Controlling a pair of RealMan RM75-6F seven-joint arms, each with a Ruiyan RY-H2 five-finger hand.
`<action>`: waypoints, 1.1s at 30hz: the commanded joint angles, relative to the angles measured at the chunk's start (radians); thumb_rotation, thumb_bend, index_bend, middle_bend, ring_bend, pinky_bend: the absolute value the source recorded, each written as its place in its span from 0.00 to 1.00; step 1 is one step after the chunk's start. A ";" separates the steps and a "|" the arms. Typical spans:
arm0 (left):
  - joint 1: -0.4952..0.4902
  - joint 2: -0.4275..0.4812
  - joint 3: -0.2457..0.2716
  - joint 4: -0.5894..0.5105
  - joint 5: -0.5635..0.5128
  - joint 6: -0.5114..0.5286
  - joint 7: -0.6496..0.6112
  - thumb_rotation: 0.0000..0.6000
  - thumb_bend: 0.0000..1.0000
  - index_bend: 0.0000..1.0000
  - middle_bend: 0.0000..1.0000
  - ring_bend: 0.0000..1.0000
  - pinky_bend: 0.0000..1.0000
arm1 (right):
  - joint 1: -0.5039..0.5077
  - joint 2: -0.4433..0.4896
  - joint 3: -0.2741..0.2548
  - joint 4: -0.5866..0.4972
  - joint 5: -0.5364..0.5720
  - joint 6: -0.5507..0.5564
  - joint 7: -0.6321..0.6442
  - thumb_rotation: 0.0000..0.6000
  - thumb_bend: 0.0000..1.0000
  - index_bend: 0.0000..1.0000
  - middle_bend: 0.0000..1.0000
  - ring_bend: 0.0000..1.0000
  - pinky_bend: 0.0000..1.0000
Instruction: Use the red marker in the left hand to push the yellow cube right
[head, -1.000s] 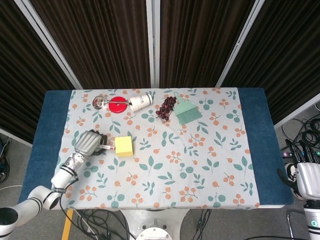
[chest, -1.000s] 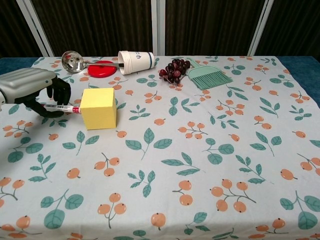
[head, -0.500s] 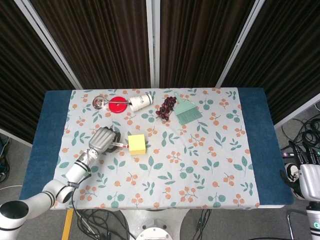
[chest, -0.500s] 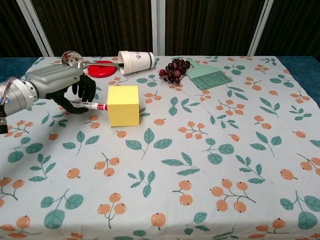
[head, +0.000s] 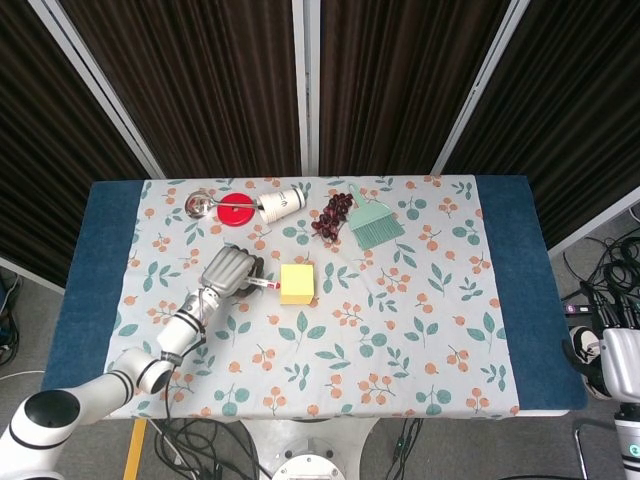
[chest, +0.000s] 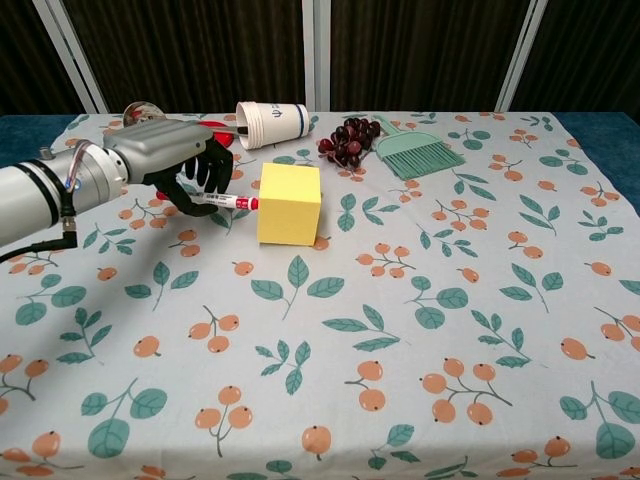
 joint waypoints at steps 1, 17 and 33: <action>0.008 0.006 0.002 0.005 -0.011 -0.003 0.009 1.00 0.48 0.65 0.68 0.50 0.45 | 0.001 0.000 0.001 0.001 -0.001 -0.001 0.002 1.00 0.20 0.03 0.17 0.01 0.12; 0.054 0.038 0.018 -0.051 -0.049 0.009 0.066 1.00 0.48 0.65 0.68 0.50 0.45 | 0.003 -0.011 -0.001 0.028 -0.012 -0.001 0.031 1.00 0.20 0.03 0.17 0.01 0.12; -0.056 -0.043 -0.036 -0.010 -0.072 -0.063 0.090 1.00 0.48 0.65 0.68 0.50 0.45 | -0.001 -0.001 0.001 0.020 -0.002 0.000 0.024 1.00 0.20 0.03 0.17 0.01 0.12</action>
